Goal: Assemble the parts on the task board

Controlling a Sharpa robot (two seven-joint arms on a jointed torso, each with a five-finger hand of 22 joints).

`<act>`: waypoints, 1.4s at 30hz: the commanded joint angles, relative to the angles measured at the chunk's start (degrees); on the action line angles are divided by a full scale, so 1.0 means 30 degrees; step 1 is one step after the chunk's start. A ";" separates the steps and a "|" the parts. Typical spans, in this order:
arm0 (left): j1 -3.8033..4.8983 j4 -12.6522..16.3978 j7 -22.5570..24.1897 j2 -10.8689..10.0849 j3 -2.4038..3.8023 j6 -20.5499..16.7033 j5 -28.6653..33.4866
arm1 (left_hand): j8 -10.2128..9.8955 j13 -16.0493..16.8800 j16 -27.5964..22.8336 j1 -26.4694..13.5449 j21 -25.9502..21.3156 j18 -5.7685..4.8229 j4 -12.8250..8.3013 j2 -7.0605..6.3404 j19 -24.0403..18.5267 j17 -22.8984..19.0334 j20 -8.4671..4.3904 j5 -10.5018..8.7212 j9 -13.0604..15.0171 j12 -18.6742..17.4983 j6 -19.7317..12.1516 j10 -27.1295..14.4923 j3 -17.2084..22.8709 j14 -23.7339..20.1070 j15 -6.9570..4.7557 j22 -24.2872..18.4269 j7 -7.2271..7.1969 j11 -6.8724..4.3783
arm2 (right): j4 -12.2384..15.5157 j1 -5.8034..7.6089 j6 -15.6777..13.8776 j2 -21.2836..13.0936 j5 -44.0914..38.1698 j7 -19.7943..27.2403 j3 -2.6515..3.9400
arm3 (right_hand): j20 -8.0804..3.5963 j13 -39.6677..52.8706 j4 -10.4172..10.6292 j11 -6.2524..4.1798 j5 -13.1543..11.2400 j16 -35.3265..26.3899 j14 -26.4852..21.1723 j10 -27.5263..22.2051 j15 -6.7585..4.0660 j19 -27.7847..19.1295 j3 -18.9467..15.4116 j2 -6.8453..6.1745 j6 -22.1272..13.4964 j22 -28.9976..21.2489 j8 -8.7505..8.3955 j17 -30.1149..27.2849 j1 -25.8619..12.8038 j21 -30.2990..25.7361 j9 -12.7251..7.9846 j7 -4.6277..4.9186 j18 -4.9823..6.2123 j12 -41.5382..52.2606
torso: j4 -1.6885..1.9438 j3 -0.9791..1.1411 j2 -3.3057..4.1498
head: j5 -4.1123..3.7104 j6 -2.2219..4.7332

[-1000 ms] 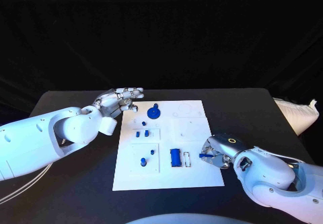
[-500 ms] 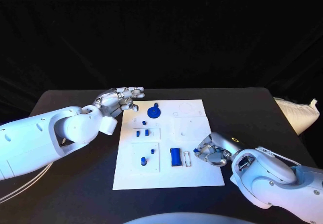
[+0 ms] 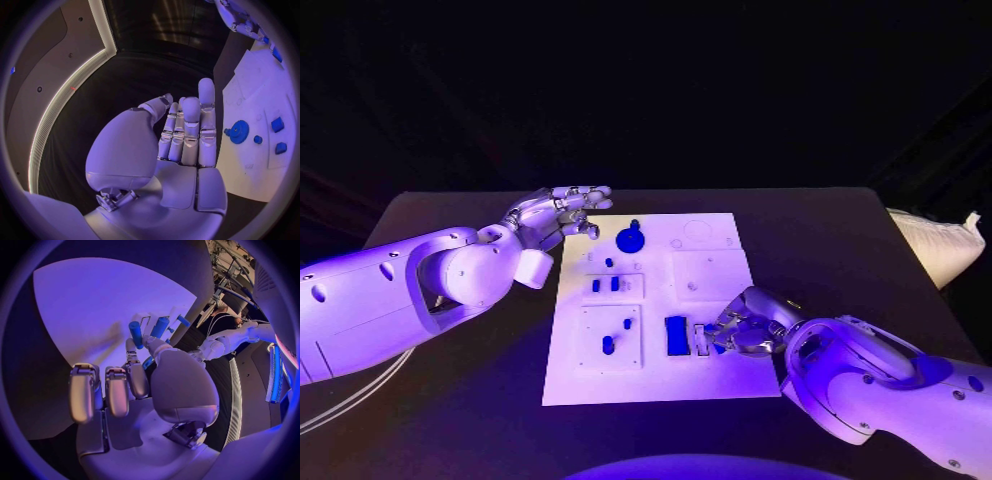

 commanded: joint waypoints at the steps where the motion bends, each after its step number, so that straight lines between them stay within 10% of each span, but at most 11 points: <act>1: 0.0007 0.0076 0.0075 0.0026 0.0011 0.0394 -0.0064 | 0.0122 -0.0016 -0.0054 -0.0090 -0.0079 0.0352 -0.0059 0.0165 -0.0135 -0.0023 0.0041 0.0081 -0.0003 0.0081 -0.0139 -0.0151 -0.0009 -0.0109 -0.0010 -0.0016 0.0051 0.0031 | -0.0138 -0.0006 0.0572 0.0201 0.0490 -0.0190 -0.0003 | -0.0165 0.2679 0.0027 -0.0152 0.0059 0.0061 0.1748 0.1113 -0.0183 0.0787 -0.0234 -0.0022 0.0548 0.2100 0.0064 0.3712 -0.0171 0.0118 0.0057 -0.0357 -0.0279 0.0171 | -0.0001 0.0017 0.0015 | 0.0037 0.0027; 30: 0.0009 0.0149 -0.0060 0.0049 0.0013 0.0513 -0.0361 | 0.0122 -0.0020 -0.0069 -0.0118 -0.0091 0.0350 -0.0056 0.0164 -0.0144 -0.0078 0.0046 0.0079 -0.0006 0.0098 -0.0160 -0.0182 -0.0029 -0.0140 -0.0001 -0.0026 0.0059 0.0040 | -0.0715 0.0004 0.1729 0.0834 -0.0408 -0.0349 -0.0004 | -0.0437 0.2700 0.0960 -0.0499 -0.1001 0.0113 0.1767 0.1207 -0.0476 0.0853 -0.2169 0.0168 0.1291 0.2245 0.0769 0.3807 -0.1035 0.0202 0.0957 -0.0782 -0.0311 0.0069 | -0.0022 0.0021 0.0006 | 0.0138 0.0054; 42: 0.0009 0.0148 -0.0096 0.0039 0.0013 0.0543 -0.0362 | 0.0123 -0.0025 -0.0076 -0.0153 -0.0106 0.0347 -0.0051 0.0165 -0.0155 -0.0123 0.0053 0.0077 -0.0009 0.0120 -0.0181 -0.0216 -0.0054 -0.0168 0.0008 -0.0037 0.0067 0.0049 | -0.0879 0.0009 0.1714 0.0937 -0.0836 -0.0381 -0.0004 | -0.0492 0.2758 0.2918 -0.0548 -0.4450 0.0102 0.1765 0.1227 -0.0492 0.0846 -0.4823 0.0200 0.1103 0.2240 0.1064 0.3798 -0.2246 0.0169 0.1604 -0.0805 -0.0305 0.0010 | -0.0022 0.0026 0.0004 | 0.0170 0.0072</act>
